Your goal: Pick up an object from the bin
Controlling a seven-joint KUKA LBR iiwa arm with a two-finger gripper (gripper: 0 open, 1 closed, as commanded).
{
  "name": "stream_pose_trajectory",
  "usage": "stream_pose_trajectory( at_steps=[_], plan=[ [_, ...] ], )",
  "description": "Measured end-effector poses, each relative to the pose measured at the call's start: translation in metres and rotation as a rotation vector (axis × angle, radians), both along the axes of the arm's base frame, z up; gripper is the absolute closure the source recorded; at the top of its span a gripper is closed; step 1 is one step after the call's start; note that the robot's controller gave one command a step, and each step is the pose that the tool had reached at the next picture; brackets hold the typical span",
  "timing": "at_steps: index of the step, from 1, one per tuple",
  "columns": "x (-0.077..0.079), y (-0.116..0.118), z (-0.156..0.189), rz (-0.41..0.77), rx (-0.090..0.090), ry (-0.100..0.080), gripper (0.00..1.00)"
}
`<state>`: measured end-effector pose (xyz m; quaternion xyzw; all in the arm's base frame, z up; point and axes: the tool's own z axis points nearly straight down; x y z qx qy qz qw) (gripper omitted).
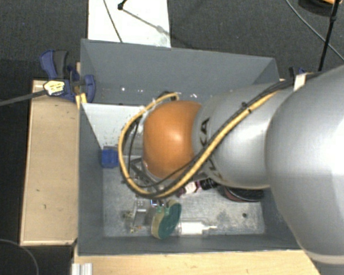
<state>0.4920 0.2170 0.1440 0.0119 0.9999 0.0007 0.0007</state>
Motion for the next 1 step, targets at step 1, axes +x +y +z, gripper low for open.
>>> stream_pose_trajectory(
  at_steps=[1],
  plan=[
    [-0.0018, -0.0878, -0.0171, 0.342, -0.004, 0.002, 0.00]
  ],
)
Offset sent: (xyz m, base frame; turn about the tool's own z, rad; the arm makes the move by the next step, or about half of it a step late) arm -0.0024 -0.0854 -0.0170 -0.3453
